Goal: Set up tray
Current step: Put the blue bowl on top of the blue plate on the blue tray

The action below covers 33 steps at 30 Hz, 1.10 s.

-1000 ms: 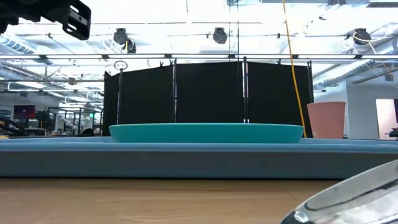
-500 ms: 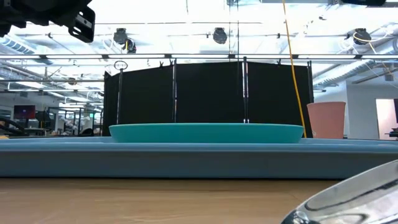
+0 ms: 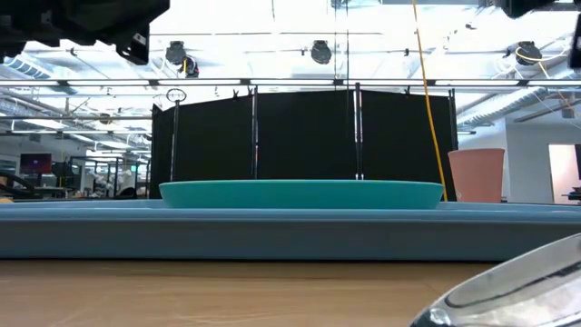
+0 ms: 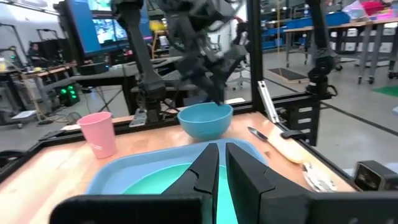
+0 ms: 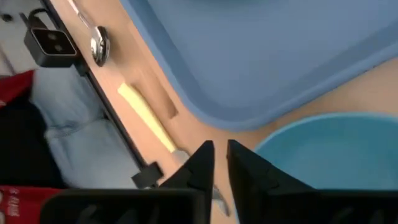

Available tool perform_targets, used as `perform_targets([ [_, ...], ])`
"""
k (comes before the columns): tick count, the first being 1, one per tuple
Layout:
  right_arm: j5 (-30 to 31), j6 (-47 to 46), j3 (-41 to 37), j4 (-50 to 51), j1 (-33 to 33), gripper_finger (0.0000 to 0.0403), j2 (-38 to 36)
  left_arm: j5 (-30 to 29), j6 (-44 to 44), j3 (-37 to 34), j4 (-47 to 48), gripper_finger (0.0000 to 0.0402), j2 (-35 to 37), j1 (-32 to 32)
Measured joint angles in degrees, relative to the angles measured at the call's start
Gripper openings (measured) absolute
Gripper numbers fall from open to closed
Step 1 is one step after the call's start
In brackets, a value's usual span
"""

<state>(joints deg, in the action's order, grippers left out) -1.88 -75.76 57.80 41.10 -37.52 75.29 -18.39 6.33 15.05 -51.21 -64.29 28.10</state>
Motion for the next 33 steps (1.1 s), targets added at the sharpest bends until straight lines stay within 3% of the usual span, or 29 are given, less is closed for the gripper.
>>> perform_targets([
  [6,-4.5,-7.3,-5.6,-9.8,-1.5,0.0103,0.0,0.4,0.9,0.0,-1.6,0.0035,0.0,-2.7],
  [14,-5.5,-15.0,-5.9,-9.0,-3.6,0.0101,-0.2,0.5,2.4,0.0,-2.7,0.0035,0.0,-4.6],
  [18,-4.2,-17.3,-5.9,-4.5,-3.8,0.0101,-0.2,0.5,2.6,0.0,-2.7,0.0035,0.0,-5.6],
  [24,-9.0,-23.9,-5.9,5.1,-3.9,0.0100,-1.3,0.5,2.5,0.0,-2.7,0.0035,0.0,-6.6],
  [33,-5.4,-26.7,-4.0,9.9,-3.8,0.0100,-4.4,0.5,2.2,0.0,-2.5,0.0035,0.0,-7.5],
])
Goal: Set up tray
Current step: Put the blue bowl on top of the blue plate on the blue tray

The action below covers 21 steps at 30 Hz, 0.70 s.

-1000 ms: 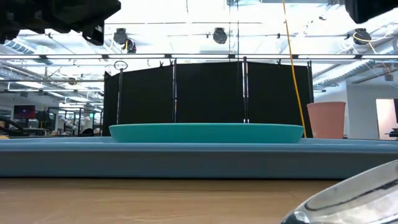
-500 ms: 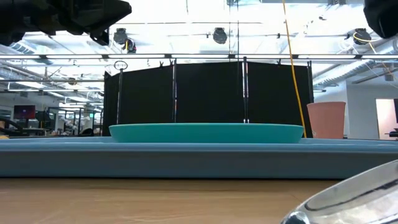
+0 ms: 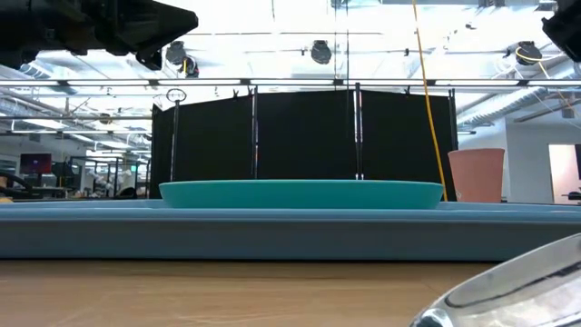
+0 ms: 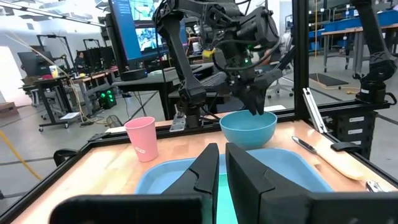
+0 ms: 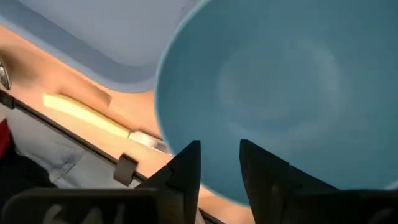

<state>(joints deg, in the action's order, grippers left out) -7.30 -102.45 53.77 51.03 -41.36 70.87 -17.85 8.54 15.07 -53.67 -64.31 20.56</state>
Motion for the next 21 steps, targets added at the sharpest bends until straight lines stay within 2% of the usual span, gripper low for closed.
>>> perform_targets([
  [5,7.7,6.7,2.3,7.4,0.0,0.0100,0.0,0.0,-0.2,0.0,0.0,0.0035,0.0,0.0],
  [11,8.8,12.6,1.3,5.6,0.4,0.0100,0.0,0.0,-1.2,0.0,0.4,0.0035,0.0,0.0],
  [17,12.1,13.5,1.3,5.3,1.5,0.0089,0.0,0.0,-1.1,0.0,0.8,0.0035,0.0,0.0],
  [21,12.0,13.7,1.3,4.3,1.6,0.0080,0.0,0.0,-1.0,0.0,1.1,0.0035,0.0,0.0],
])
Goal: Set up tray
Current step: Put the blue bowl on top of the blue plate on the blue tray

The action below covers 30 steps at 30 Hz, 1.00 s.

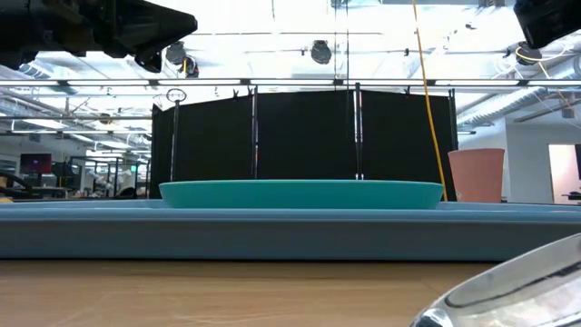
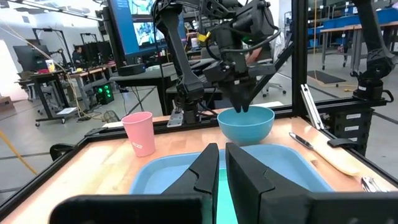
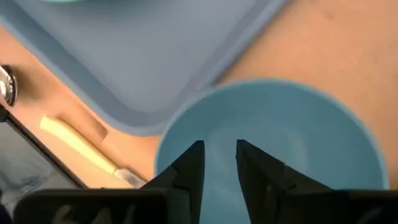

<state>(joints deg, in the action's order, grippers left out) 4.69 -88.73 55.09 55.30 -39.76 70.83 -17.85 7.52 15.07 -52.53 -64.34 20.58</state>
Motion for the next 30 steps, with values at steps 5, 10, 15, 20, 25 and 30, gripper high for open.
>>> perform_targets([
  [5,1.3,0.9,0.0,-2.0,0.4,0.0096,0.0,0.0,0.1,0.0,0.0,0.0035,0.0,0.0],
  [10,3.1,3.2,0.0,-6.0,0.4,0.0143,0.0,-0.1,0.1,0.0,0.0,0.0035,0.0,0.0],
  [15,3.0,4.2,-0.3,-8.5,0.4,0.0177,0.0,-0.2,0.1,0.0,0.0,0.0035,0.0,0.0],
  [20,0.9,2.7,-2.5,-8.9,0.4,0.0180,1.9,-0.2,0.2,0.0,0.0,0.0035,0.0,0.0],
  [25,-1.4,2.9,-4.1,-13.7,0.4,0.0180,3.4,-0.2,0.3,0.0,0.0,0.0035,0.0,0.0],
  [30,-1.8,2.9,-5.0,-16.3,0.4,0.0180,4.1,-0.2,0.3,0.0,0.0,0.0035,0.0,0.0],
])
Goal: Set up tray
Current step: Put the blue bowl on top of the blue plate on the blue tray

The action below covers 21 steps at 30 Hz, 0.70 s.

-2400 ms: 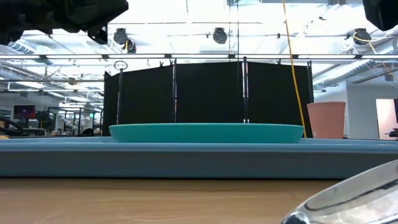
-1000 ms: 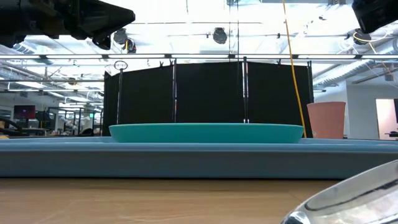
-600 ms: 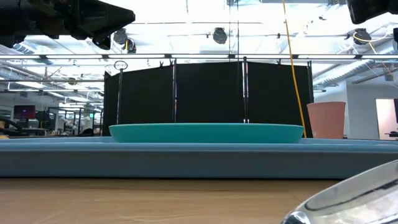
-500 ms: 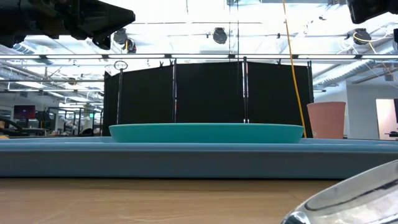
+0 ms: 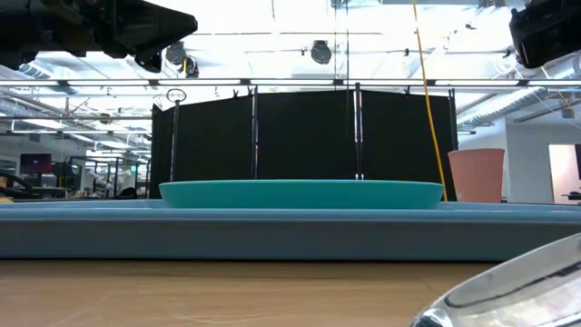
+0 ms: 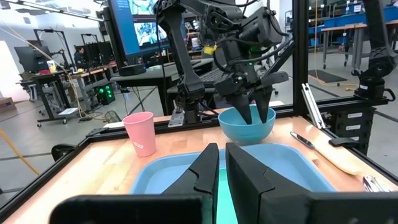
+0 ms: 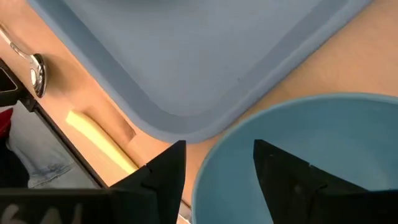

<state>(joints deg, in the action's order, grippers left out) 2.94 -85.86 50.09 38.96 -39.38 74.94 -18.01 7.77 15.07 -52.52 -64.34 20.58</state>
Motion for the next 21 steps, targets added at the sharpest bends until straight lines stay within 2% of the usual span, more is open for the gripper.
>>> perform_targets([
  [6,-0.3,0.0,-0.6,-1.1,0.0,0.0180,1.3,0.0,0.0,0.0,0.0,0.0035,0.0,0.0],
  [10,-1.7,0.0,-0.6,-0.9,0.0,0.0162,2.2,0.0,-0.1,0.0,0.0,0.0035,0.0,0.0],
  [14,-1.7,0.0,-0.6,-1.0,0.0,0.0120,2.6,0.0,-0.1,0.0,0.0,0.0035,0.0,0.0],
  [21,-2.8,1.3,-0.5,-0.8,0.0,0.0015,2.3,0.0,-0.1,0.0,0.2,0.0035,0.0,0.0],
])
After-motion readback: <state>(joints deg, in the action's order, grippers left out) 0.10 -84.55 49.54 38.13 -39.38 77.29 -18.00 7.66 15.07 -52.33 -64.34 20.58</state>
